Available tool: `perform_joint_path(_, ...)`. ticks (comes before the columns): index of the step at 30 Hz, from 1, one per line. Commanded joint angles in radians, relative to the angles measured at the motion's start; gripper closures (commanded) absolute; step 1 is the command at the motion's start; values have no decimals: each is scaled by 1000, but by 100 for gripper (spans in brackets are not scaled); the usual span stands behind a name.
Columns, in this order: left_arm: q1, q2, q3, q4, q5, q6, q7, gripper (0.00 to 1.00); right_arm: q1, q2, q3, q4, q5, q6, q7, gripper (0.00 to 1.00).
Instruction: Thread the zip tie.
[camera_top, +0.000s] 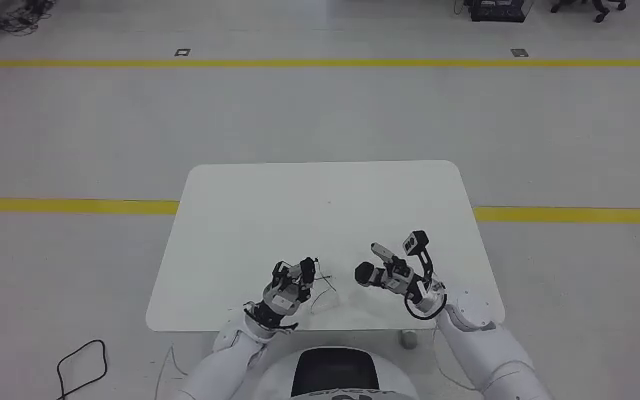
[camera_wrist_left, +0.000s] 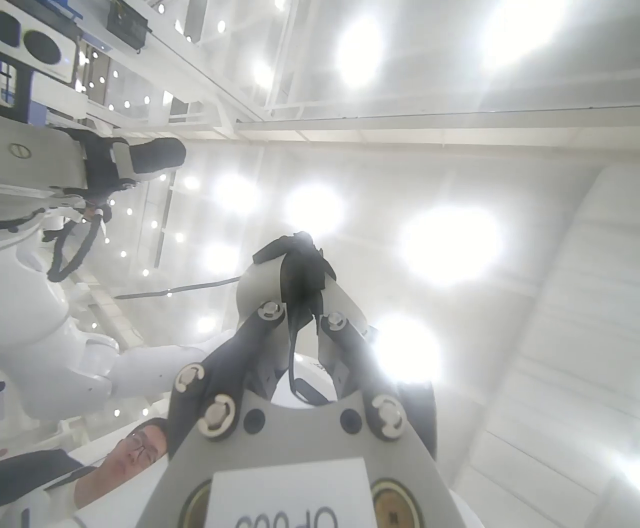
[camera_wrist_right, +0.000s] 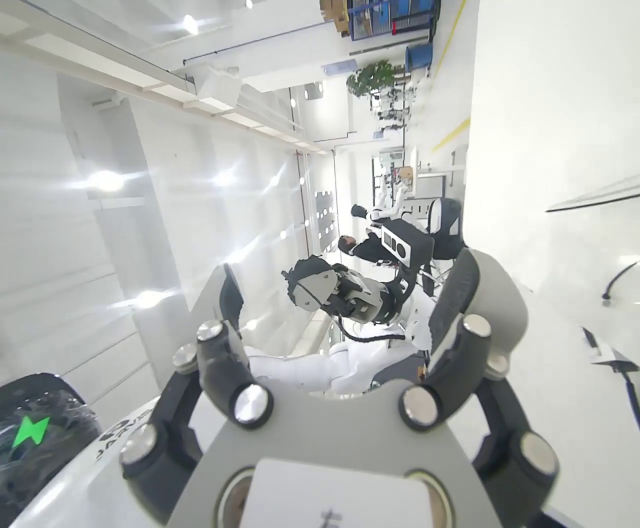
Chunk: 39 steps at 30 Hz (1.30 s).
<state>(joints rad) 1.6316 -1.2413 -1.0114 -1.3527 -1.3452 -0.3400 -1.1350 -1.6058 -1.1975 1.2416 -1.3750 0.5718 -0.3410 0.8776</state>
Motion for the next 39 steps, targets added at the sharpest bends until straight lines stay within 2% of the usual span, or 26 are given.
perform_joint_path(1,11,3,-20,-18,7,0,3,100,-27,7,38,-35,-9,1,-8,0)
perform_joint_path(8,56,9,-103,-87,22,0,-15,100,-87,21,104,-107,-54,1,-43,0)
perform_joint_path(16,107,15,-161,-162,10,10,-25,100,-105,26,98,-133,-87,17,-30,0)
perform_joint_path(39,108,16,-163,-163,14,10,-26,100,-105,26,98,-133,-87,17,-30,0)
